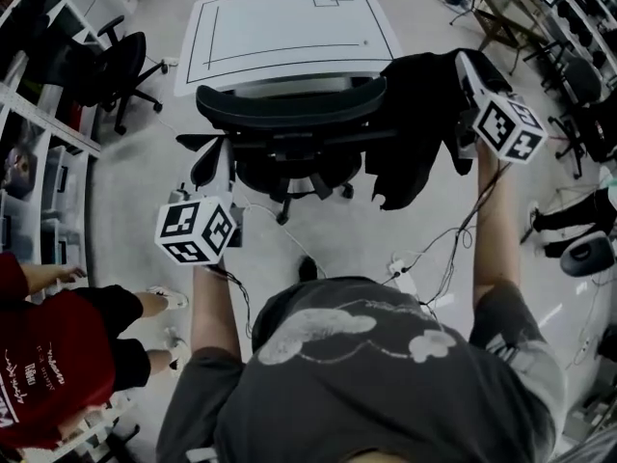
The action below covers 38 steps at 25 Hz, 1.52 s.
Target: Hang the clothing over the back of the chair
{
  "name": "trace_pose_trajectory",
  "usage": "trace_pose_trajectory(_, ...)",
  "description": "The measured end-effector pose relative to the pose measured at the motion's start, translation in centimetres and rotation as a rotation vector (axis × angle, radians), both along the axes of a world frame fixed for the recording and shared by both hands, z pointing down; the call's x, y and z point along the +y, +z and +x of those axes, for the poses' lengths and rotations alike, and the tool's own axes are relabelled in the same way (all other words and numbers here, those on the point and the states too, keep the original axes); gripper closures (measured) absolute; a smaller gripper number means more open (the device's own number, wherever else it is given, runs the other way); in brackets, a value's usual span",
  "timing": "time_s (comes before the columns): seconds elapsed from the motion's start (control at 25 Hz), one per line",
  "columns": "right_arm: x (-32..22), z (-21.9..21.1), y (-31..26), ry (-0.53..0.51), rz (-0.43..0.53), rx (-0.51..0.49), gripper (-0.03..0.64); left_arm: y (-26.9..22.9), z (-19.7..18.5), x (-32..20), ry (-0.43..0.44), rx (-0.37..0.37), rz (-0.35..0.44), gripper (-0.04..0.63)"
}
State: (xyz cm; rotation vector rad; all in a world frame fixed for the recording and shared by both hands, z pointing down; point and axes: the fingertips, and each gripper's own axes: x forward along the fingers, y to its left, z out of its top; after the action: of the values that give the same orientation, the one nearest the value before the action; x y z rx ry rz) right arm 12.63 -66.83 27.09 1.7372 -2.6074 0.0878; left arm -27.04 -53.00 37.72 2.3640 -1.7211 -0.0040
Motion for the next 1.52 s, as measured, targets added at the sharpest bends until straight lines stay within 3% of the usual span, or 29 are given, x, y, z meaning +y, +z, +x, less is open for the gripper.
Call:
trace_pose_trajectory(0.48, -5.5, -14.2, -3.9, -0.286, 0.041, 0.094, 0.620, -0.6, -6.0, -3.0, -0.068, 0.002, -0.014, 0.594)
trace_pose_trajectory(0.88, -3.2, -24.0, -9.1, -0.518, 0.210, 0.139, 0.620, -4.7, -8.5, -5.3, -0.088, -0.037, 0.079, 0.594)
trace_pose_trajectory(1.24, 1.7, -26.3, -12.2, -0.655, 0.288, 0.067, 0.620, -6.0, -7.3, -4.9, -0.067, -0.046, 0.117, 0.594)
trace_pose_trajectory(1.52, 7.4, -26.3, -12.0, -0.734, 0.326, 0.120, 0.620, -6.1, -5.2, -1.3, -0.094, -0.039, 0.099, 0.594)
